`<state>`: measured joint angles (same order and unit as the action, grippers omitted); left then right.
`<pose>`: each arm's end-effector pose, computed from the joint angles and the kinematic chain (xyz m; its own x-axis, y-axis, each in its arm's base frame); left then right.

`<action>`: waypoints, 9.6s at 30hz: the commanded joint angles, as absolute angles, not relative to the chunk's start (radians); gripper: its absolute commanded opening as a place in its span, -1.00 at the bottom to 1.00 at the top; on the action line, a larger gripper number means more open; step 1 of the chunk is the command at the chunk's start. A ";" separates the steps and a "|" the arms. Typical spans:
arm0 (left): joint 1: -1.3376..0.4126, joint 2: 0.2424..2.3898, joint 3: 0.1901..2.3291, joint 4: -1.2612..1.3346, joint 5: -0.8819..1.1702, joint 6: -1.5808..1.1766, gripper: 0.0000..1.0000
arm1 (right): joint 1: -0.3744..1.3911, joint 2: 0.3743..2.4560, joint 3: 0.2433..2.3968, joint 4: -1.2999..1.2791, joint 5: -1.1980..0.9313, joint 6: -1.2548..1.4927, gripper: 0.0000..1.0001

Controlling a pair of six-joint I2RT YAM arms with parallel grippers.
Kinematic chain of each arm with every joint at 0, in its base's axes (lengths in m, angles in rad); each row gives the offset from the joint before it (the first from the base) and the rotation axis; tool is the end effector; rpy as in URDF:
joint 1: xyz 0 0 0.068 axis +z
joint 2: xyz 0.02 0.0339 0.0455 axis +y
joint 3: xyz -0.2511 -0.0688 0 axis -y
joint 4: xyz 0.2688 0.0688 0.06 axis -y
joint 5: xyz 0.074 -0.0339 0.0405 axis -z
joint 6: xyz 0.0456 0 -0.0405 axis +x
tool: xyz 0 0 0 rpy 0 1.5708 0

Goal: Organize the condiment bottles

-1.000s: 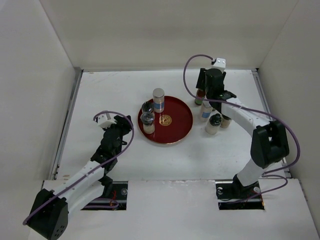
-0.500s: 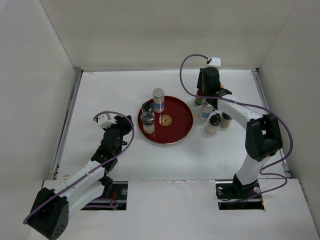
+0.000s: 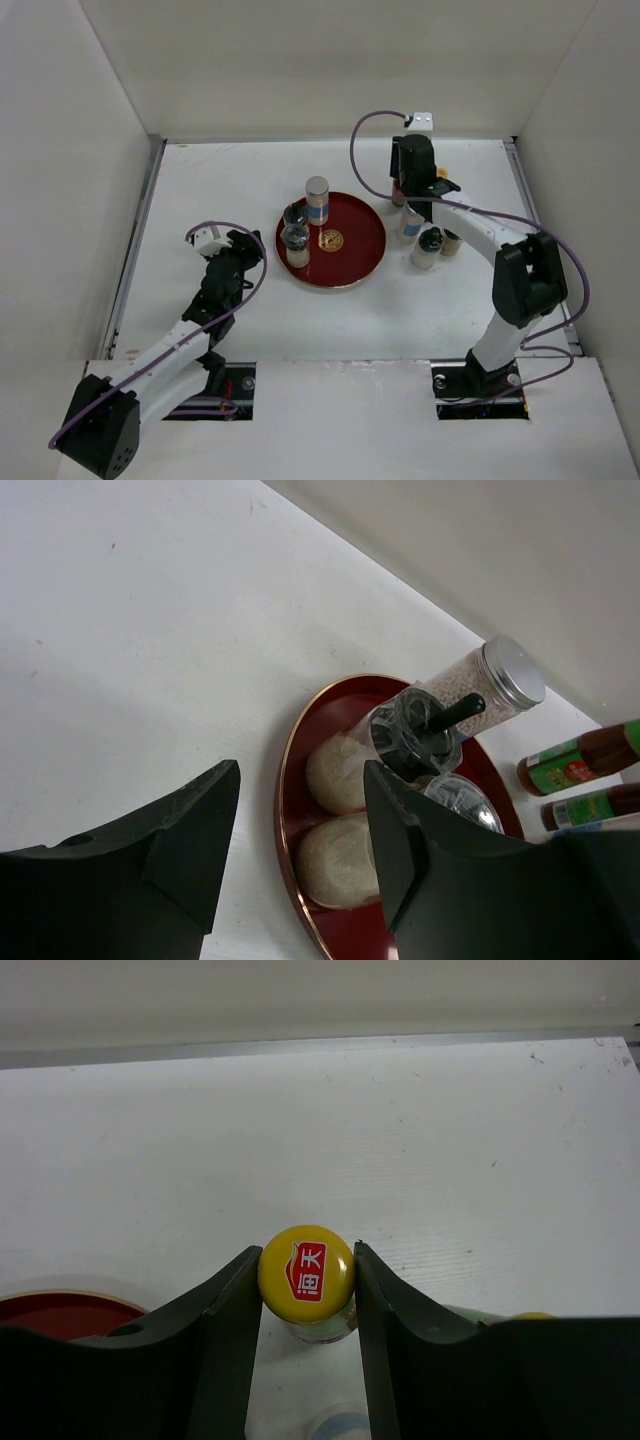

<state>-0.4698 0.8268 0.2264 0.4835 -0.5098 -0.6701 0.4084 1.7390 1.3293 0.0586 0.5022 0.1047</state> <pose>0.2050 -0.0791 0.1826 -0.0585 -0.5782 -0.8138 -0.0936 0.8147 -0.5722 0.4121 0.1544 0.2698 -0.3069 -0.0330 -0.9512 0.0993 0.9928 -0.0665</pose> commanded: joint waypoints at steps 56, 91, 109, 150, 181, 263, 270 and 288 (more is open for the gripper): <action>-0.459 0.862 0.216 0.557 -0.474 -0.703 -0.01 | 0.322 1.443 1.166 0.147 0.482 0.308 -0.26; -0.473 0.885 0.219 0.572 -0.476 -0.700 -0.01 | 0.291 1.605 1.134 0.144 0.574 0.249 -0.19; -0.461 0.884 0.215 0.574 -0.472 -0.703 -0.01 | 0.378 1.467 1.316 0.250 0.603 0.135 -0.57; -0.447 0.914 0.210 0.589 -0.466 -0.724 0.05 | 0.858 1.687 1.246 0.448 0.482 0.248 -0.52; -0.449 0.905 0.209 0.592 -0.451 -0.730 0.07 | 0.499 1.388 0.959 0.086 0.627 0.281 0.72; -0.438 0.919 0.204 0.603 -0.442 -0.746 0.07 | 0.487 1.315 0.753 -0.052 0.644 0.511 0.48; -0.441 0.931 0.207 0.606 -0.440 -0.746 0.07 | 0.563 1.191 0.758 -0.084 0.730 0.463 0.01; -0.435 0.919 0.203 0.609 -0.442 -0.744 0.07 | 0.999 1.613 1.080 0.195 0.615 0.388 0.01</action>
